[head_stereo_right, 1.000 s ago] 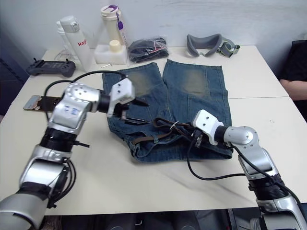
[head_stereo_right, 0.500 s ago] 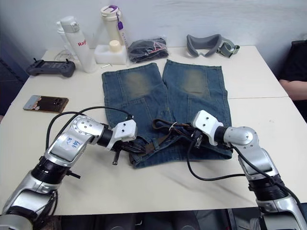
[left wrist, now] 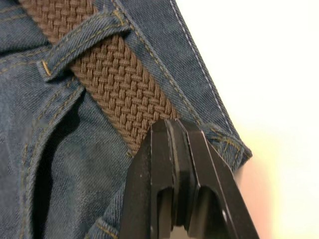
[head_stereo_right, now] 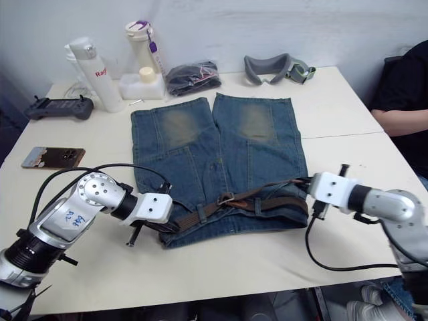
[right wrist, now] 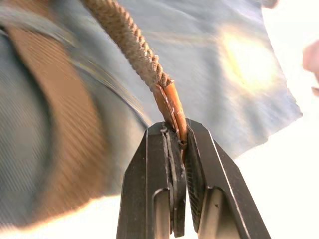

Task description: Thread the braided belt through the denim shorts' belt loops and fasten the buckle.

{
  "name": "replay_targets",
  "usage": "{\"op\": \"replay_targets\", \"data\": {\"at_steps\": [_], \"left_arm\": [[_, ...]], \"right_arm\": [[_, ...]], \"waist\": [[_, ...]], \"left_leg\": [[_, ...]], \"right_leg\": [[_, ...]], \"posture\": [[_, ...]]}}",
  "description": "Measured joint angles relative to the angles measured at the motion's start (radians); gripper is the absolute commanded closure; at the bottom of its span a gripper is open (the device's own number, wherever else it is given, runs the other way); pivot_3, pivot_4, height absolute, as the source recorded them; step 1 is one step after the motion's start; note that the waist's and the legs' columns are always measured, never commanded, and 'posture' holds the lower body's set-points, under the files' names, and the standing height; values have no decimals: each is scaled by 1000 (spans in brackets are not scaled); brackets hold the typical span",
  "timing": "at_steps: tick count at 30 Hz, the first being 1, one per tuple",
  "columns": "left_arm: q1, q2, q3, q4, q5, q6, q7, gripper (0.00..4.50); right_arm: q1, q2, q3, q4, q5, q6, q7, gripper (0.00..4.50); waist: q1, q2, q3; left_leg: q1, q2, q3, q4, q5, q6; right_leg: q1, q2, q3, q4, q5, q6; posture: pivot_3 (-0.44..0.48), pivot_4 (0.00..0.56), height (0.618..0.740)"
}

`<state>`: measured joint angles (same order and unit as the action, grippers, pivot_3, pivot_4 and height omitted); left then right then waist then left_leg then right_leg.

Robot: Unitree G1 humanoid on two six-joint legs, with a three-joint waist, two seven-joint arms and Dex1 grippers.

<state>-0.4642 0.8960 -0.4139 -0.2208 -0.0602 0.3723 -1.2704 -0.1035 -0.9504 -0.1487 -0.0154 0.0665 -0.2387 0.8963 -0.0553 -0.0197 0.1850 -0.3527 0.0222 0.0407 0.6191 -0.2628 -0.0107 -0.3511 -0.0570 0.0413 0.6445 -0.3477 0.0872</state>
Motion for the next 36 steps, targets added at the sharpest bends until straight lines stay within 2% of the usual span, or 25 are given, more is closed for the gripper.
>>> {"op": "replay_targets", "data": {"at_steps": [3,6,9,12,13,14,16,19,20,21,22,23,26,32,36], "left_arm": [[6,0,1,5,0,-23,-7,4467],[3,-6,0,33,0,-37,-20,4467],[-2,-31,6,75,-2,-39,-21,4467],[-2,-57,25,116,-10,-38,-19,4467],[-2,-64,41,125,-18,-37,-18,4170],[0,-72,53,139,-29,-30,-18,3809],[3,-91,91,173,-65,9,-11,3089],[5,-89,138,197,-104,56,-15,1768],[5,-87,142,199,-111,65,-15,1214],[6,-87,155,201,-129,85,-20,971],[5,-84,172,201,-147,107,-25,447],[5,-67,204,198,-190,148,-42,54],[11,-15,296,196,-273,227,-69,21],[64,56,505,183,-426,365,-69,21],[118,24,611,139,-452,385,28,21]], "right_arm": [[87,-27,-2,114,-90,-232,-37,4500],[87,-27,21,182,-156,-365,-96,4500],[68,-11,45,208,-210,-412,-150,4500],[61,12,64,216,-218,-413,-172,4500],[59,12,65,215,-214,-411,-171,3655],[56,12,65,215,-208,-405,-168,3402],[45,11,65,211,-174,-387,-147,2447],[28,-8,65,183,-106,-309,-90,1018],[23,-14,65,178,-97,-297,-81,392],[11,-23,65,171,-81,-276,-63,154],[-1,-32,65,165,-65,-253,-44,0],[-20,-59,65,153,-32,-218,-3,0],[-36,-120,46,127,46,-123,84,0],[-71,-145,-24,76,250,195,168,0],[-166,-104,-60,87,357,422,136,0]], "waist": [[2,0,-3],[-1,4,-5],[1,6,-6],[2,5,-5],[2,6,-6],[2,6,-6],[2,7,-6],[-1,-3,-1],[-3,-4,0],[-4,-5,1],[-4,-6,1],[-4,-6,1],[3,-6,2],[4,-6,3],[-1,-7,4]], "left_leg": [[2,3,0,0,-3,-2],[1,4,4,0,-5,-2],[4,6,3,2,-5,-2],[15,7,4,2,-5,-2],[15,8,4,2,-5,-3],[15,8,4,2,-5,-3],[15,8,4,2,-5,-3],[13,10,4,1,-7,-5],[11,10,4,1,-9,-5],[11,11,5,2,-10,-5],[8,11,5,2,-11,-5],[0,12,5,4,-11,-5],[-21,13,4,13,-11,-5],[-22,13,3,13,-12,-5],[-20,13,3,12,-12,-5]], "right_leg": [[2,3,0,0,-3,-2],[3,5,5,0,-3,-2],[7,9,7,0,-3,-2],[12,11,10,0,-7,-9],[12,11,11,0,-7,-9],[12,11,12,0,-7,-9],[11,11,12,2,-6,-7],[8,12,11,2,-5,-4],[7,12,11,2,-4,-4],[6,12,11,2,-4,-3],[4,12,11,2,-4,-3],[-5,12,10,3,-4,-3],[-26,12,7,11,-6,-3],[-26,10,6,10,-6,-4],[-24,9,6,11,-5,-5]], "posture": [[0,150,740],[0,150,740],[0,150,740],[0,150,740],[0,150,740],[0,150,740],[0,150,740],[0,150,740],[0,150,740],[0,150,740],[0,150,740],[0,150,740],[0,150,740],[0,150,740],[0,150,740]]}}
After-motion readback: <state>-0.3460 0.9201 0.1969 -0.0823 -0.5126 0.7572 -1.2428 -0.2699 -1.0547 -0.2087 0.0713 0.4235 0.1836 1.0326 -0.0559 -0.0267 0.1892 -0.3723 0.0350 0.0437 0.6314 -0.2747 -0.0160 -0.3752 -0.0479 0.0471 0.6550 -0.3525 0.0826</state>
